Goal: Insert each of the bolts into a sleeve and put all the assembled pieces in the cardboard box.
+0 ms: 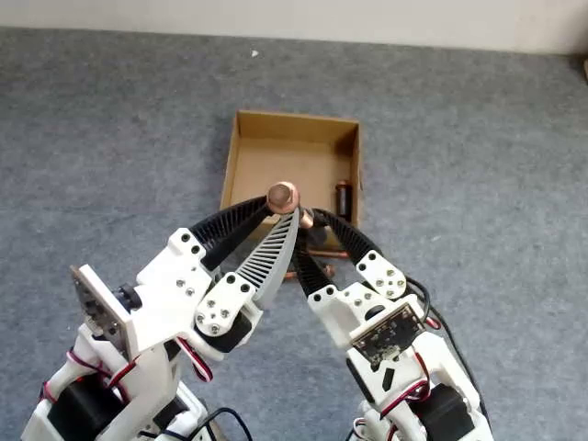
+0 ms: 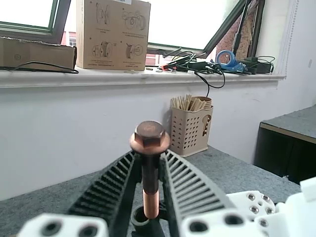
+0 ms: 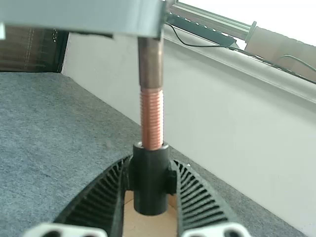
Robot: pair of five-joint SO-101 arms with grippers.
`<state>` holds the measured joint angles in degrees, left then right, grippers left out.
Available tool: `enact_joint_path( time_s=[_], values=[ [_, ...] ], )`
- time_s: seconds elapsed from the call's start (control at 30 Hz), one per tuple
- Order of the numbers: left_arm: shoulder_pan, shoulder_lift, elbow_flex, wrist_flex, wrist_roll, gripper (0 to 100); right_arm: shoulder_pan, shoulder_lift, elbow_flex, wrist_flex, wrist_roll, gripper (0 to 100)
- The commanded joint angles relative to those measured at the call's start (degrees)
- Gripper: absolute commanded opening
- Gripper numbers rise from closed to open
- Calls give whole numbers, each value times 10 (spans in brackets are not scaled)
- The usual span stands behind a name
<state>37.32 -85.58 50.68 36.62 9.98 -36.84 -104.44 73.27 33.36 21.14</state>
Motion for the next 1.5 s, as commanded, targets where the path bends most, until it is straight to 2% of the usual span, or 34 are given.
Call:
enact_joint_path(
  time_s=[0.0, 1.0, 1.47],
  values=[
    [-9, 5, -4, -1, 5, 7, -7, -8, -51, -23, 3, 5],
    [-5, 4, -44, -1, 5, 7, -7, -7, -42, -24, 3, 5],
    [12, 5, 42, 0, 5, 12, -8, -7, -39, -41, 3, 5]
  ],
)
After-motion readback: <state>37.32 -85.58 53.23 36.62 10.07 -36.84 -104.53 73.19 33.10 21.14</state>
